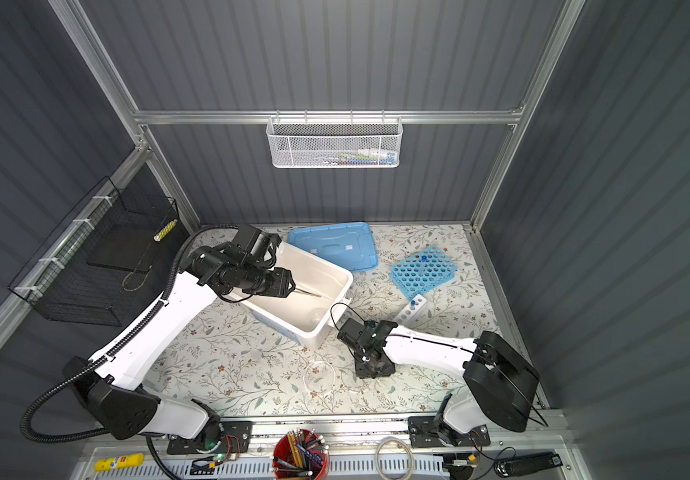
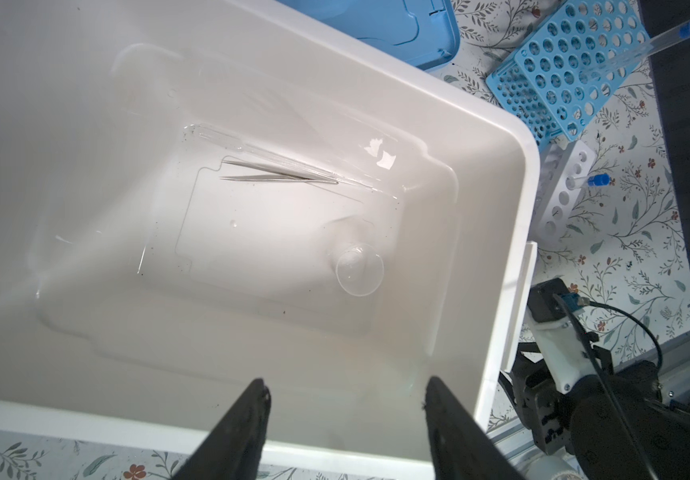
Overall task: Organize the chemistry lab equipment
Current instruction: 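Lower the right gripper onto the clear petri dish rim and grip it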
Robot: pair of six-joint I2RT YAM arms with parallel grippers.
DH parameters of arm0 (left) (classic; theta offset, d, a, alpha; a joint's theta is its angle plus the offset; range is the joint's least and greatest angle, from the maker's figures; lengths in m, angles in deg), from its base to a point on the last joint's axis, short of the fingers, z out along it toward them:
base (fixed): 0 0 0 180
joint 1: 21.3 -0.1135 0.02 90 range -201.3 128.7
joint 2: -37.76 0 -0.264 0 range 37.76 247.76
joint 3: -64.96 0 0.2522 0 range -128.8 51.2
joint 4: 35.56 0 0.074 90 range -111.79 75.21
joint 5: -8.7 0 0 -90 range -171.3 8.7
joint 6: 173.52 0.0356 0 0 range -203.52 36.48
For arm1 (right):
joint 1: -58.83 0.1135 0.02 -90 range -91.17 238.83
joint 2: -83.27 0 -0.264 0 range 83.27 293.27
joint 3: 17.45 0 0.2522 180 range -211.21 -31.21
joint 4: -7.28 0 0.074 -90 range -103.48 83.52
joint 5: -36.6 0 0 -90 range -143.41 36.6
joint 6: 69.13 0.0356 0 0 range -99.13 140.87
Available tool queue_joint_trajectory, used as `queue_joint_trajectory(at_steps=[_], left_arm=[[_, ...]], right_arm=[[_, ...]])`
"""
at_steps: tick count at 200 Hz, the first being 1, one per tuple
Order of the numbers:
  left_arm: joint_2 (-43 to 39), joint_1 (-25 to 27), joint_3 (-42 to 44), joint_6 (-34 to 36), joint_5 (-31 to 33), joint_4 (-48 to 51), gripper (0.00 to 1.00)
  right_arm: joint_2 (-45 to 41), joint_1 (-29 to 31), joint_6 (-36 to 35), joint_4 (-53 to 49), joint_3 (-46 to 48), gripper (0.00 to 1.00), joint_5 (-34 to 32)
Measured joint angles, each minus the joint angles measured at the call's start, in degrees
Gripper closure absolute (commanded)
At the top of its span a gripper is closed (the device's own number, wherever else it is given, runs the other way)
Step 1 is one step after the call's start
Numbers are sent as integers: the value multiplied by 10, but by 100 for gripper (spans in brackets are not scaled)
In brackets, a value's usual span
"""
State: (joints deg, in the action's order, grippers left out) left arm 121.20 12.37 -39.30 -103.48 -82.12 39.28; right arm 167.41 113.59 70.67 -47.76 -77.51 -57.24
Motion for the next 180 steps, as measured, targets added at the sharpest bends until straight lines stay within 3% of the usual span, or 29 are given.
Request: queue_joint_trajectory(at_steps=[57, 110, 180], left_arm=[[-1, 0, 0, -3, 4, 5, 38], [-1, 0, 0, -5, 4, 6, 38], [-7, 0, 6, -9, 4, 6, 38]], right_arm=[[25, 0, 4, 19, 14, 66, 5], [25, 0, 11, 33, 17, 83, 9], [13, 0, 14, 33, 28, 98, 0]])
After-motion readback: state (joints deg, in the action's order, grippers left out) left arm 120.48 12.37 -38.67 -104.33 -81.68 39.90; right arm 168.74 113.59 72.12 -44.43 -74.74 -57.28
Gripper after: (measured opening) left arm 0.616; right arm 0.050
